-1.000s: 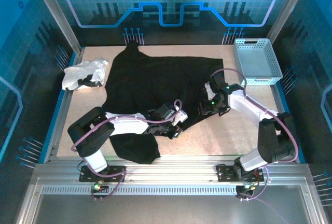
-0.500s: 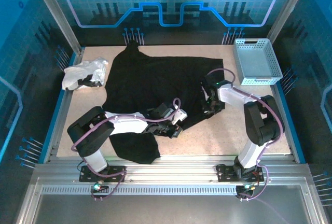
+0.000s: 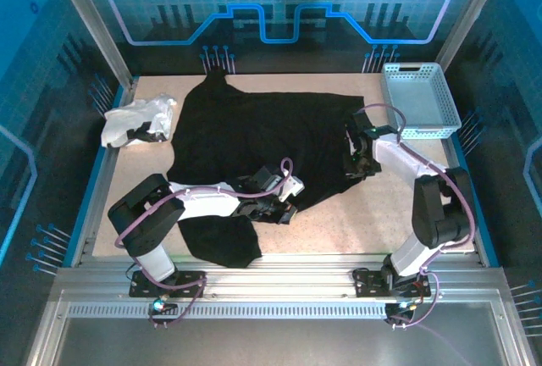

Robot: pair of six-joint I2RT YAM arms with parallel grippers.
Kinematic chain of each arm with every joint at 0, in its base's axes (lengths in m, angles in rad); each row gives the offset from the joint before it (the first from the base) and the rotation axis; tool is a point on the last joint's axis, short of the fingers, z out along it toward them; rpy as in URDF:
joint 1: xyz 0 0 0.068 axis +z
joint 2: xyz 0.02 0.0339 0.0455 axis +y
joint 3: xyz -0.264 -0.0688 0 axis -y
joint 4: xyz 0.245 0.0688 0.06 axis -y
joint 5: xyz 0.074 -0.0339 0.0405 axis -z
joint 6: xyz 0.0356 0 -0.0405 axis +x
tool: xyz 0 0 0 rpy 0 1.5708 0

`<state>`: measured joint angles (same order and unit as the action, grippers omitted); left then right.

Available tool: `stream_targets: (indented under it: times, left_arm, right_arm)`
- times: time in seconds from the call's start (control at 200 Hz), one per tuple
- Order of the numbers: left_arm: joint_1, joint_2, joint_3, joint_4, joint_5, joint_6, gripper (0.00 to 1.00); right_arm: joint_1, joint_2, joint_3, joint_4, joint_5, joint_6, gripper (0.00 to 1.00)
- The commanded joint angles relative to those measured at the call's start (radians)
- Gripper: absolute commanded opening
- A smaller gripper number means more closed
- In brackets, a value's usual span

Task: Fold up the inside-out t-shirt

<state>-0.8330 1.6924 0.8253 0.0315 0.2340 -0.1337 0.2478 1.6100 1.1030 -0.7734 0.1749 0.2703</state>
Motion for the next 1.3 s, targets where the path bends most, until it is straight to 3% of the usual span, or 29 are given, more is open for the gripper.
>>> stream_targets:
  times: [0.0, 0.245, 0.575, 0.755, 0.905, 1.04, 1.29]
  left_arm:
    - [0.007, -0.008, -0.009, -0.008, 0.029, -0.021, 0.0]
    - [0.006, -0.007, -0.014, -0.008, 0.027, -0.018, 0.0]
    - [0.007, -0.004, -0.012, -0.008, 0.025, -0.017, 0.0]
    - [0.008, -0.004, -0.008, 0.0, 0.019, -0.034, 0.0]
    - [0.025, 0.003, 0.002, 0.042, 0.054, -0.09, 0.0]
    - [0.074, 0.013, -0.016, 0.15, 0.155, -0.161, 0.0]
    - [0.161, -0.002, -0.02, 0.207, 0.212, -0.185, 0.0]
  right_arm:
    - [0.006, -0.028, -0.05, 0.024, -0.146, 0.033, 0.44]
    - [-0.012, 0.034, -0.083, 0.08, -0.178, 0.044, 0.44]
    - [-0.105, 0.029, -0.108, 0.148, -0.324, 0.017, 0.14]
    - [-0.134, -0.078, -0.118, 0.109, -0.399, -0.011, 0.0]
    - [-0.153, -0.215, -0.101, 0.032, -0.522, -0.064, 0.0]
    - [-0.186, -0.302, -0.075, -0.017, -0.648, -0.091, 0.0]
    - [-0.234, -0.323, -0.05, -0.049, -0.765, -0.131, 0.0]
